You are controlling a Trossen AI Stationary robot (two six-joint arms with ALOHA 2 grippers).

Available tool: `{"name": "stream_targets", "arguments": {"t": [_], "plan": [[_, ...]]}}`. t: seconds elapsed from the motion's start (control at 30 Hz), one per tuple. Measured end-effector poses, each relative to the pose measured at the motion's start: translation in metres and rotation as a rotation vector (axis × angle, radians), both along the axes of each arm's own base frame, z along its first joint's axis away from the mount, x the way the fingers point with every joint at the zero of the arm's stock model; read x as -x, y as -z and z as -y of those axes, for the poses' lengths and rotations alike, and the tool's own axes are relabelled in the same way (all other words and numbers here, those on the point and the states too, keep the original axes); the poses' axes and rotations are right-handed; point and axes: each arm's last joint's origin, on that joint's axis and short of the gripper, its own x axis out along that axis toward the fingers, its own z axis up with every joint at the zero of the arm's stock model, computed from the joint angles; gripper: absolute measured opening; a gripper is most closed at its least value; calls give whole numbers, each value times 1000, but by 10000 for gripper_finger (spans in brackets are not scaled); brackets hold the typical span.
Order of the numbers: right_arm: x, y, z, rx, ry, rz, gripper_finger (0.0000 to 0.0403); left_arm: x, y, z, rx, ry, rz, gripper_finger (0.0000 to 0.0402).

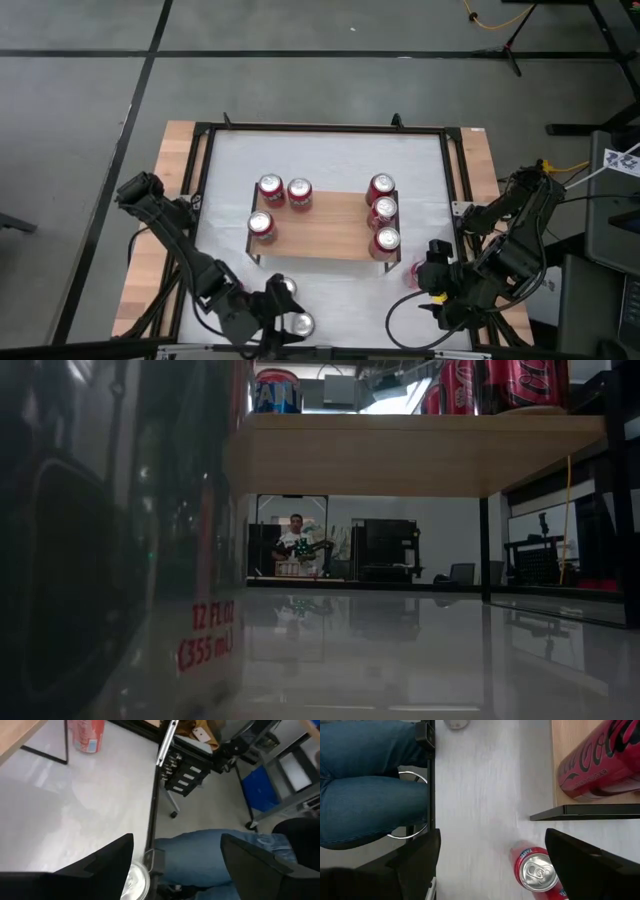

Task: Place canned beverage on shelf
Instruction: Put the silver soda can on the shelf

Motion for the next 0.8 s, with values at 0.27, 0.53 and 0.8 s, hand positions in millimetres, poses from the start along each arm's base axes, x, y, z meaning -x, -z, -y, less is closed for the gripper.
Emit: {"name": "stream_targets", "arguments": {"t": [0.27,0.53,0.8], "plan": [[0,0,0,0,0,0,347,8,6,3,-64,-8,-41,289],[0,1,0,2,0,-1,347,4,19,6,-139,0,-62,289],[0,1,0,3,0,-1,347,1,22,5,-163,18,-65,289]]}}
